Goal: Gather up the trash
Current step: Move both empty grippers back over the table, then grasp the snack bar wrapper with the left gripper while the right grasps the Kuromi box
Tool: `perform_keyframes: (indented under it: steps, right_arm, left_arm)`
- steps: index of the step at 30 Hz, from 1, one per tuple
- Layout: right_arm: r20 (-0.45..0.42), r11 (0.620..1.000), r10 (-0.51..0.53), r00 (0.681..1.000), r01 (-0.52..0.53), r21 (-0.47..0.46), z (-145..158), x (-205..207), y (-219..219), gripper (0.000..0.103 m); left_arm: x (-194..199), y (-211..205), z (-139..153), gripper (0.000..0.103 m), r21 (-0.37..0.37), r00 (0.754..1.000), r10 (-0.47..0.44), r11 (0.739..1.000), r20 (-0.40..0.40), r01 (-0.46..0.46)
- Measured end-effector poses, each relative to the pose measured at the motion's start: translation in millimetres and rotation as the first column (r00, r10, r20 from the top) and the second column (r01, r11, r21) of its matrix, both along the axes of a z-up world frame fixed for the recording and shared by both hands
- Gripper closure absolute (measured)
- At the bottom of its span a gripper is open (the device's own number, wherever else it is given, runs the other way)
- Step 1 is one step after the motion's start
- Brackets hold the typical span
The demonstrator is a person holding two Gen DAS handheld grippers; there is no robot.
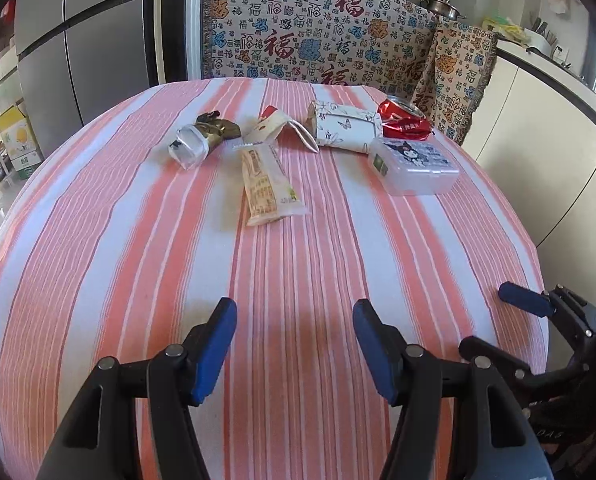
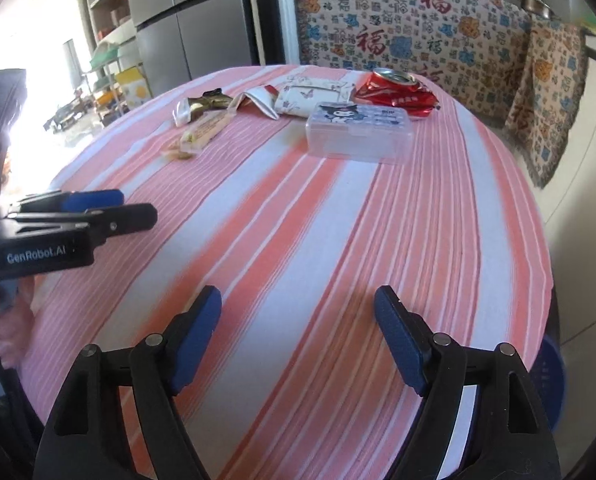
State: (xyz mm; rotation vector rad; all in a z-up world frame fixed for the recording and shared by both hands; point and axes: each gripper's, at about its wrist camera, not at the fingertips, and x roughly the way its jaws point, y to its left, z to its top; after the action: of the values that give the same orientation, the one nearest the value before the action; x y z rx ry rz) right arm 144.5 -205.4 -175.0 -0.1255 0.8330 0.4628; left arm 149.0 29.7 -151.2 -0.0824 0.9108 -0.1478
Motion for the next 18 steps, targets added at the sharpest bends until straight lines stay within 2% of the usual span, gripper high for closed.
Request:
perform_keyframes:
  steps: [4, 8, 11, 13, 15, 17, 18]
  right_arm:
    - [0.009, 1.0, 0.004, 1.0, -0.004, -0.007, -2, -3, 2, 0.02]
    - [0.018, 1.0, 0.011, 1.0, -0.01, -0.019, -3, -6, 4, 0.018]
    - [0.017, 1.0, 0.015, 1.0, -0.014, -0.017, -3, -7, 3, 0.018]
    - [0.014, 1.0, 0.015, 1.0, -0.015, -0.012, -2, -6, 2, 0.018]
    - [0.011, 1.0, 0.014, 1.0, -0.014, -0.007, -2, -6, 1, 0.018]
    - [0.008, 1.0, 0.012, 1.0, -0.012, -0.001, -2, -6, 0, 0.018]
    - [0.008, 1.0, 0.011, 1.0, -0.011, 0.001, -2, -6, 0, 0.018]
  left_arm:
    - [32, 10, 12, 0.041, -0.062, 0.999, -0.045, 0.997, -0.023, 0.044]
    - [74, 13, 11, 0.041, -0.019, 0.998, -0.042, 0.999, -0.042, 0.041]
    - [100, 16, 3, 0.041, -0.029, 0.996, -0.032, 0.999, -0.081, 0.03]
    - [109, 17, -2, 0.041, -0.019, 0.995, -0.018, 1.0, -0.101, 0.016]
    - [111, 16, -3, 0.043, -0.006, 0.996, -0.012, 1.0, -0.089, 0.012]
    - [108, 15, -2, 0.056, 0.004, 0.997, -0.014, 1.0, -0.07, 0.015]
    - [107, 15, -3, 0.072, 0.002, 0.997, -0.025, 1.0, -0.071, 0.025]
